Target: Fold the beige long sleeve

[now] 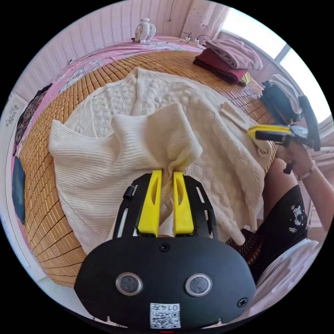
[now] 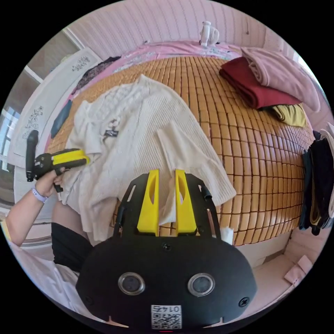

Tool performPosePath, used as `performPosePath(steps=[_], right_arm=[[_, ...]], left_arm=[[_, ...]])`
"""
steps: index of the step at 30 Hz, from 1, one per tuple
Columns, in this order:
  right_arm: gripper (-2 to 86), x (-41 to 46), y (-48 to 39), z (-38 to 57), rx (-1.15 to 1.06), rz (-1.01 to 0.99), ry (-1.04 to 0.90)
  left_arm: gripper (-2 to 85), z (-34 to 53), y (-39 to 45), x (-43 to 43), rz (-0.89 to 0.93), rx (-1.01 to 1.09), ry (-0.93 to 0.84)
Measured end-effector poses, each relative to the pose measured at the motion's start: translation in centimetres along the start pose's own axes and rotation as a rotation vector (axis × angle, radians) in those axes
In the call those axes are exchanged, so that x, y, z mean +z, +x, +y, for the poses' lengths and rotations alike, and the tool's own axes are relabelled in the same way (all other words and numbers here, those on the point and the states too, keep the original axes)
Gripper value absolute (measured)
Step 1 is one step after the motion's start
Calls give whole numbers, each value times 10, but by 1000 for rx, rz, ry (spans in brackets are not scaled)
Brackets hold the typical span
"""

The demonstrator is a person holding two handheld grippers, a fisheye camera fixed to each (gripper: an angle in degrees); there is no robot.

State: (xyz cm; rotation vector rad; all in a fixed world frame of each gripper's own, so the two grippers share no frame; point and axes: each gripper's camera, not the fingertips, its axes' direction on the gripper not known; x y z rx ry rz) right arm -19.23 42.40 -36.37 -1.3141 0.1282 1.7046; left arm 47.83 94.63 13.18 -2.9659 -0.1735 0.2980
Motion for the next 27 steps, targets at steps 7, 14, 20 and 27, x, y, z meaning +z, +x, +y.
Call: performPosePath(steps=[7, 14, 20, 27], right_arm=[[19, 11, 11, 5, -116, 73, -22], [12, -46, 66, 25, -2, 126, 175], [31, -52, 88, 25, 87, 185, 190], [63, 7, -22, -74, -249, 63, 161]], left_arm=[[-6, 77, -97, -97, 55, -265, 302], [21, 262, -240, -177, -348, -813, 328], [42, 288, -221, -174, -309, -754, 363], [35, 174, -193, -81, -181, -530, 204]])
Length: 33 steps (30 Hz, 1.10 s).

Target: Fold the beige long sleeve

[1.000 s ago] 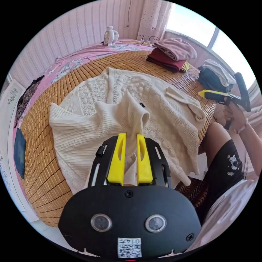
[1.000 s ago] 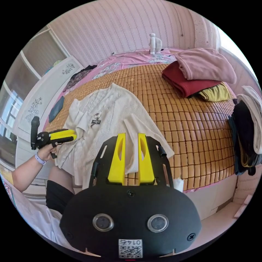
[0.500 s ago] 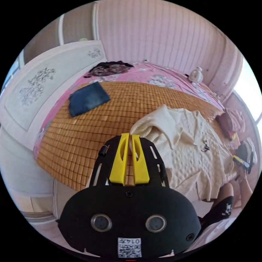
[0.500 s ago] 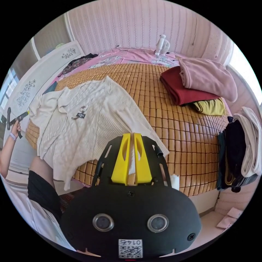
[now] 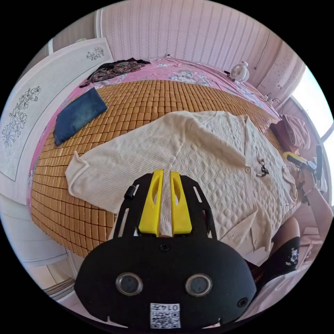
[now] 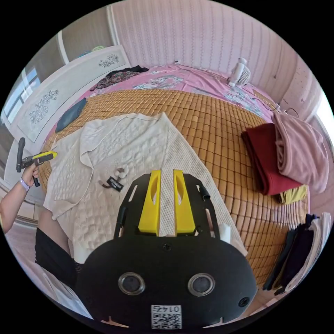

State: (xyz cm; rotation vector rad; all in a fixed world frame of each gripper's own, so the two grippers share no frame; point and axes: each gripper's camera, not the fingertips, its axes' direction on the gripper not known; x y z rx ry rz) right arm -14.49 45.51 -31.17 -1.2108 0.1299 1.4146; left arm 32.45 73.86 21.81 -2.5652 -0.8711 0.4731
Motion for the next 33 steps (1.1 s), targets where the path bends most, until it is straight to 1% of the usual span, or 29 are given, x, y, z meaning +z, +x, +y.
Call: performPosePath(steps=[3, 6, 7, 8, 9, 11, 13, 14, 15, 18, 20, 21, 24, 27, 30, 33], right_arm=[[71, 41, -32, -50, -89, -22, -50], [73, 63, -48, -89, -144, 0, -44], [72, 71, -51, -100, -161, 12, -32], [72, 80, -52, -110, -170, 26, -35], [71, 86, -52, -114, -172, 30, -44], [63, 115, -51, -124, -181, 48, -126], [50, 135, -50, -122, -181, 49, -189], [47, 134, -49, -117, -170, 54, -136], [46, 135, -49, -116, -166, 59, -132], [38, 138, -51, -118, -195, 68, -160], [25, 139, -48, -121, -166, 45, -184], [23, 139, -46, -122, -153, 33, -190], [13, 139, -36, -126, -129, -27, -225], [8, 138, -26, -127, -109, -81, -246], [5, 134, -32, -121, -147, -34, -223], [3, 129, -35, -112, -115, 2, -180]], left_arm=[[20, -24, 20, 29, -1, 16, -38], [4, -53, 48, 6, 9, 133, 89], [4, -69, 65, -2, 8, 214, 128], [7, -88, 83, -3, 31, 298, 126], [17, -99, 92, 1, 48, 336, 106], [46, -141, 124, 29, 63, 402, 41], [58, -165, 141, 56, 26, 394, 12], [64, -178, 150, 75, 31, 392, -18], [66, -183, 155, 84, 37, 400, -35], [60, -202, 170, 134, 0, 405, -167], [35, -209, 170, 137, 35, 424, -133], [29, -211, 170, 139, 44, 424, -148], [11, -217, 169, 130, 37, 458, -143], [-3, -227, 161, 112, 41, 439, -103], [-7, -242, 149, 102, 38, 421, -48], [-6, -259, 142, 128, 25, 393, -95]])
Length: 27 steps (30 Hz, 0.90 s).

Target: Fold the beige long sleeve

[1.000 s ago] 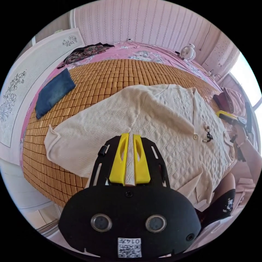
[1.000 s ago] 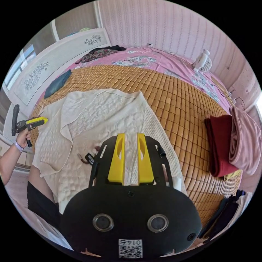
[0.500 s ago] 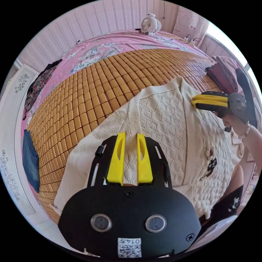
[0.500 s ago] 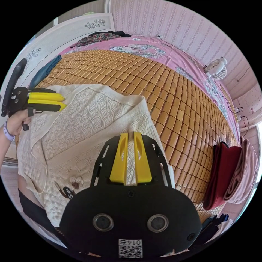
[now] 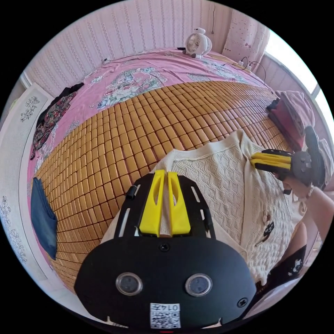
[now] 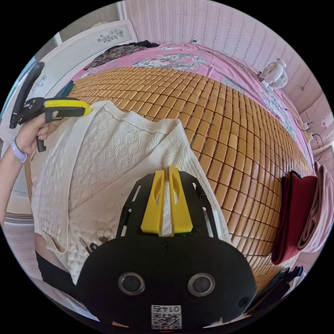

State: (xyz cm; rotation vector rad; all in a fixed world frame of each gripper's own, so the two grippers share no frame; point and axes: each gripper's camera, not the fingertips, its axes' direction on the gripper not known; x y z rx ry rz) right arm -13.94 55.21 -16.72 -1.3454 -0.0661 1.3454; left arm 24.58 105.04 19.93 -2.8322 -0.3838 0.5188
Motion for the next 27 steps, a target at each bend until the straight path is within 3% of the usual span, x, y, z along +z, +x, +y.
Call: performPosePath(steps=[4, 7, 10, 14, 16, 19, 23, 27], right_arm=[[2, -6, 21, 12, 102, -114, 30], [3, -16, 15, 9, 25, -65, 4], [3, -50, 28, 18, 57, -155, 52], [3, -127, 39, 117, 76, -298, 321], [13, -147, 26, 182, 67, -234, 353], [59, -160, -2, 285, 126, -94, 282], [75, -178, -45, 389, 210, -176, 182], [77, -192, -86, 422, 184, -232, 136]], left_arm=[[9, 4, -15, 30, 27, -128, -31], [50, 2, -33, 19, 87, -220, -90], [57, 31, -48, -42, 119, -259, 62], [54, 144, -30, -130, 161, -123, 198], [54, 212, -9, -151, 182, -75, 196], [56, 321, 30, -159, 209, -73, 113], [63, 419, 71, -156, 246, -164, 56], [67, 445, 91, -152, 244, -209, 61]])
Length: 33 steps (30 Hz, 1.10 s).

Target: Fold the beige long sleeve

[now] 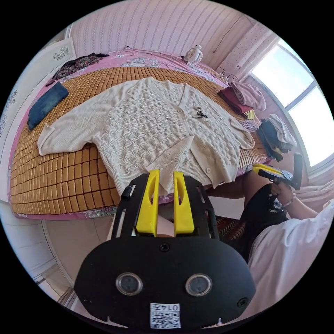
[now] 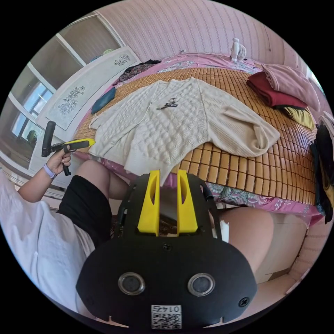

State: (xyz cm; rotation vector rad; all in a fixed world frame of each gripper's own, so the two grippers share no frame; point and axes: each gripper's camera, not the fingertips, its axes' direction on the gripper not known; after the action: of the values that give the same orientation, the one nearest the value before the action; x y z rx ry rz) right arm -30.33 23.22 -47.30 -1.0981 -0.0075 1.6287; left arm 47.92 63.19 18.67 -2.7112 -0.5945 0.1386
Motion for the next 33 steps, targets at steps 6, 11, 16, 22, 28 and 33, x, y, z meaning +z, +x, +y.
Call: performPosePath(steps=[6, 11, 16, 22, 28, 33], right_arm=[[76, -10, -46, 13, -42, -110, -5], [70, -12, -76, 37, -113, -108, -31], [70, -10, -107, 38, -218, -124, -12], [84, 39, -173, 1, -406, -6, -33], [31, 77, -190, -14, -394, 202, -95], [11, 38, -197, -2, -354, -24, 28]], left_arm=[[70, -13, 3, 17, -17, -91, -33], [37, -31, 29, 46, -158, 29, -166], [-6, -21, 53, 19, -153, 107, -125], [-9, -2, 73, -16, -96, 116, -21], [-9, 2, 102, -32, -79, 191, 16], [-9, -6, 123, -34, -30, 243, 17]])
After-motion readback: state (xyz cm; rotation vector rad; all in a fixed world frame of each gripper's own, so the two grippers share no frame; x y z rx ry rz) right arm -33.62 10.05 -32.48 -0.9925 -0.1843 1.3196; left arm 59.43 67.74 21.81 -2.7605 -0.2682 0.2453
